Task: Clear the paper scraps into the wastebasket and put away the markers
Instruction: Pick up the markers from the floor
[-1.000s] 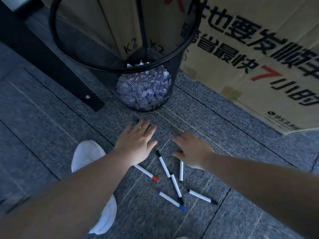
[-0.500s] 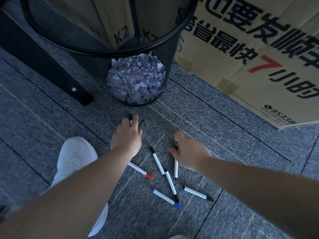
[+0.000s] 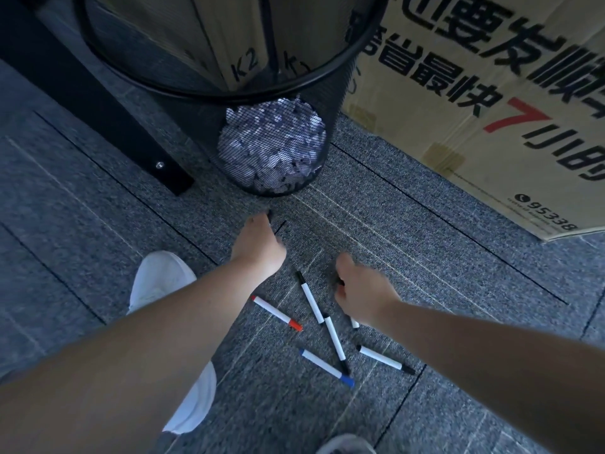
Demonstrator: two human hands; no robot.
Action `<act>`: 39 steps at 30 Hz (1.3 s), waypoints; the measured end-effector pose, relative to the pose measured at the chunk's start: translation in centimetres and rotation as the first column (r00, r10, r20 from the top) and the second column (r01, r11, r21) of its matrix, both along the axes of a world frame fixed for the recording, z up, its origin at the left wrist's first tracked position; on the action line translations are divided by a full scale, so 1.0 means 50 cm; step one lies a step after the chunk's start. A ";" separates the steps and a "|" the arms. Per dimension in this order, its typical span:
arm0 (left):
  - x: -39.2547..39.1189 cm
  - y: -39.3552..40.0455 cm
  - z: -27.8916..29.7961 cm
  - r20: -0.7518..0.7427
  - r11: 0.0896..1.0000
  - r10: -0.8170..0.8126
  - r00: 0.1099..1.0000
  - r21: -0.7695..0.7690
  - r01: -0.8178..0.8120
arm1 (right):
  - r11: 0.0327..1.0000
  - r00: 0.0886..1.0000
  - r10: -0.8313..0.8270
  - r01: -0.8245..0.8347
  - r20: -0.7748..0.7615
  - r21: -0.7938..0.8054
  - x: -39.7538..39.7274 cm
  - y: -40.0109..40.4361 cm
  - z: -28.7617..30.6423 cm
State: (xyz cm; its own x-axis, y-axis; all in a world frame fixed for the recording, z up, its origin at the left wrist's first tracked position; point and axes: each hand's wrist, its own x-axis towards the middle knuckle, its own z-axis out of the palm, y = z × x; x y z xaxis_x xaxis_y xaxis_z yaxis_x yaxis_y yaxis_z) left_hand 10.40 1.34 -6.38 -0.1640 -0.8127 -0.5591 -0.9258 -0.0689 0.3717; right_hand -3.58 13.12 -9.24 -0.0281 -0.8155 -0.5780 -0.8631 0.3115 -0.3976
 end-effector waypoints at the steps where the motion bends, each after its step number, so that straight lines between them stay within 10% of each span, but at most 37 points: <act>1: 0.003 0.006 0.008 -0.033 0.998 0.058 0.998 0.000 -0.058 | 1.000 1.000 -0.010 0.010 0.004 -0.029 0.002 0.000 0.005; 7: 0.059 0.092 -0.011 0.051 0.928 0.318 0.947 0.186 -0.321 | 0.966 0.992 -0.096 0.113 0.082 -0.234 0.032 -0.024 0.040; 16: 0.081 0.161 -0.062 0.260 0.955 0.156 0.953 0.205 -0.213 | 0.998 0.995 0.061 -0.060 -0.073 0.015 0.079 -0.037 0.014; 29: 0.029 0.119 -0.023 -0.292 0.950 0.258 0.921 0.249 -0.188 | 0.996 0.996 -0.094 0.094 -0.014 0.003 0.051 -0.010 0.005; 39: 0.039 0.160 -0.028 -0.123 0.887 -0.376 0.918 0.239 0.395 | 0.991 0.992 -0.126 0.127 0.026 -0.052 -0.018 -0.003 0.022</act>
